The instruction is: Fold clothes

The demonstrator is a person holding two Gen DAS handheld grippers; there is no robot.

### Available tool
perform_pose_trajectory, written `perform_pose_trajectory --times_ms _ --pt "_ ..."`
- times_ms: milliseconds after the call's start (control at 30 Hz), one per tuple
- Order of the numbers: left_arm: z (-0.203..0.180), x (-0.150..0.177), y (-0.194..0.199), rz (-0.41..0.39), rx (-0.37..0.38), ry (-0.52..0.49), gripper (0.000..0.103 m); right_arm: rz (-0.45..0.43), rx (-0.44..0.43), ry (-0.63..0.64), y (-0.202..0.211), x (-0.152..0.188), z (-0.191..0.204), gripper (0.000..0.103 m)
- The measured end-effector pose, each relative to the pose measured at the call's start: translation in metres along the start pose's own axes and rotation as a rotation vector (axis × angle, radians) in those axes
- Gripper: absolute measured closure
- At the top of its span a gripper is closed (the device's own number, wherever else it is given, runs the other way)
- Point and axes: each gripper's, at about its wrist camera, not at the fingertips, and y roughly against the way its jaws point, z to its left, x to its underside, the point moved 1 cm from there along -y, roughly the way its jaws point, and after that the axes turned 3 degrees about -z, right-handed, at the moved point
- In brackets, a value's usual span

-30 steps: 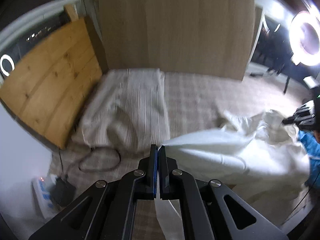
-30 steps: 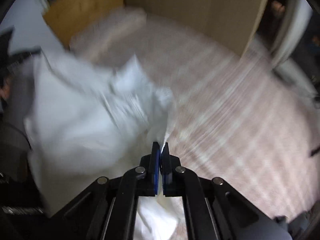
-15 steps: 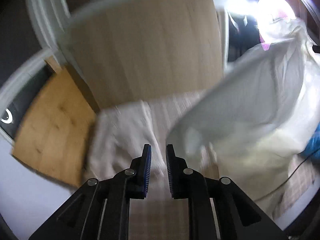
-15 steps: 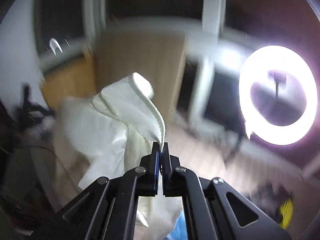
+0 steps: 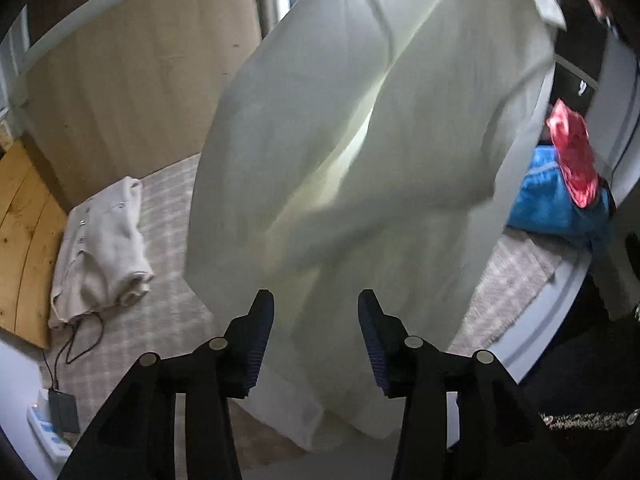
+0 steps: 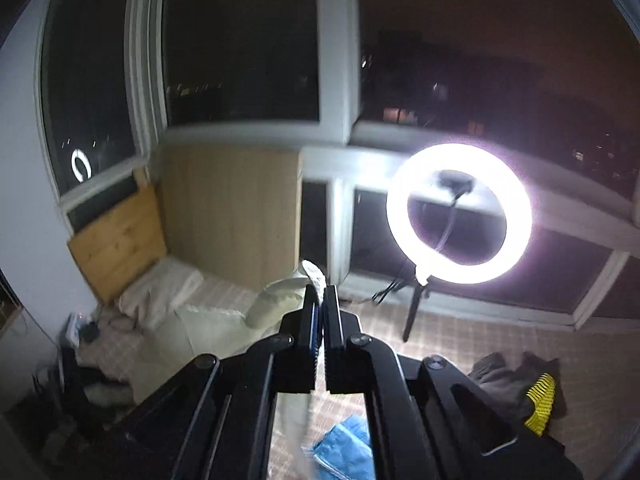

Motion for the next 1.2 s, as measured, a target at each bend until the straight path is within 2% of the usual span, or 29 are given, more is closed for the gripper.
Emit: perform_pose_trajectory --times_ms 133,200,267,333,433,600,700,800,833,933,1033,1133,1200 --pt "-0.03 -0.007 -0.015 -0.029 0.053 -0.003 0.061 0.112 0.072 0.058 -0.006 0.034 0.002 0.101" --pt "-0.05 -0.016 -0.027 -0.032 0.086 -0.034 0.061 0.197 0.063 0.07 -0.018 0.062 0.002 0.101" --pt "-0.071 -0.026 -0.038 -0.028 0.111 -0.081 0.061 0.223 0.039 0.04 -0.02 0.078 -0.002 0.101" --pt "-0.093 -0.03 -0.043 -0.014 0.13 -0.147 0.061 0.222 0.041 0.032 -0.016 0.085 -0.008 0.101" --pt "-0.111 -0.026 -0.051 0.009 0.143 -0.255 0.054 0.194 0.042 0.008 -0.006 0.081 -0.017 0.101" --pt "-0.124 -0.02 -0.055 0.044 0.171 -0.28 0.052 0.148 0.044 -0.027 0.01 0.072 -0.03 0.101" --pt "-0.136 -0.019 -0.045 0.012 0.258 -0.238 0.051 0.134 0.041 0.001 0.013 0.064 -0.023 0.101" --pt "-0.155 -0.007 -0.043 -0.017 0.31 -0.243 0.039 0.133 0.026 0.014 0.01 0.055 -0.013 0.101" --pt "-0.162 -0.001 -0.045 -0.015 0.311 -0.252 0.036 0.133 0.029 0.021 0.01 0.052 -0.01 0.101" --pt "-0.174 0.017 -0.061 0.02 0.277 -0.278 0.036 0.133 0.032 0.045 0.008 0.043 -0.002 0.101" --pt "-0.177 0.026 -0.077 0.017 0.232 -0.285 0.036 0.13 0.031 0.067 0.009 0.035 0.006 0.101" --pt "-0.173 0.026 -0.09 0.007 0.181 -0.268 0.036 0.133 0.028 0.086 0.01 0.032 0.014 0.101" --pt "-0.169 0.025 -0.095 0.013 0.181 -0.236 0.037 0.134 0.029 0.1 0.011 0.031 0.017 0.101"
